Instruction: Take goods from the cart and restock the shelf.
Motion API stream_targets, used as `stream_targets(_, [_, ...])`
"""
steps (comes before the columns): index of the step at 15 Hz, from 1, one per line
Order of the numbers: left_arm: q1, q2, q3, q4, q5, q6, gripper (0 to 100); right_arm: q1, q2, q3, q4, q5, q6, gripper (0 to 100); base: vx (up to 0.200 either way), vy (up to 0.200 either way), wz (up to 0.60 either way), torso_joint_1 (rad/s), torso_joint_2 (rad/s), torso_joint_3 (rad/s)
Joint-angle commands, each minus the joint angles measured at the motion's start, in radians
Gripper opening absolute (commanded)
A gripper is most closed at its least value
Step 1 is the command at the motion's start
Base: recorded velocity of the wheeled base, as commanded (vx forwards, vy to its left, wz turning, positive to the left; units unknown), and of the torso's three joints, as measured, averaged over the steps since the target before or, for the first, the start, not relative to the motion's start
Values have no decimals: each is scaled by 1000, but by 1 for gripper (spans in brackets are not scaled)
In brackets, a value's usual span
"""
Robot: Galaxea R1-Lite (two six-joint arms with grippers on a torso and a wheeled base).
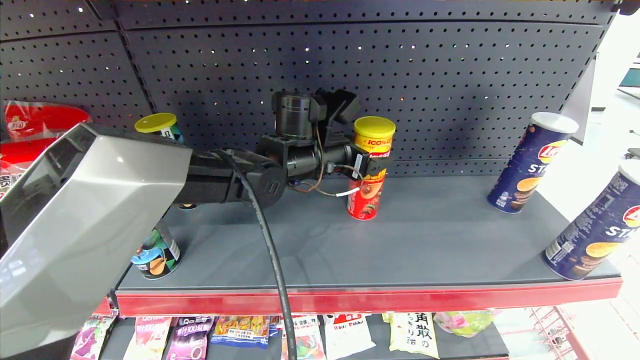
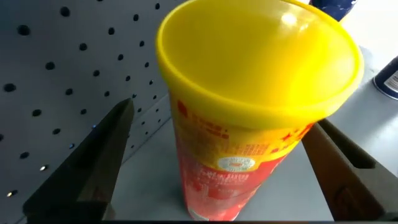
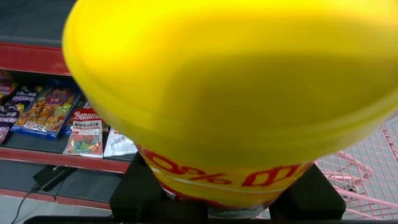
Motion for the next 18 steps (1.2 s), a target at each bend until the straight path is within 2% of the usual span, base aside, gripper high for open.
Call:
stream_targets(1, [-2,6,-6,-1,-1,0,100,0,0,0,0,0,0,0,0,0,0,0,0,0])
stream_targets(5, [-7,12,-13,-3,1,0,100,0,0,0,0,0,-2,0,0,0,0,0,0,0])
stream_targets(6, [-7,26,-26,-6,10,0,0,0,0,0,0,0,-2,0,0,0,0,0,0,0])
stream_targets(8, [-8,41,-60,0,19,0,0,0,0,0,0,0,-2,0,0,0,0,0,0,0])
stream_targets(11, [-21,41,-54,5,18,-3,0,0,0,0,0,0,0,0,0,0,0,0,0,0])
stream_targets(14, [-19,0,-22,6,-15,-11,0,0,0,0,0,0,-2,0,0,0,0,0,0,0])
stream_targets(16, [-8,-121,130,28,-99,-11,0,0,0,0,0,0,-2,0,0,0,0,0,0,0])
stream_targets(17, [-7,-190,225,32,-117,-6,0,0,0,0,0,0,-2,0,0,0,0,0,0,0])
stream_targets(18, [-7,-225,270,31,-122,-6,0,0,0,0,0,0,-2,0,0,0,0,0,0,0])
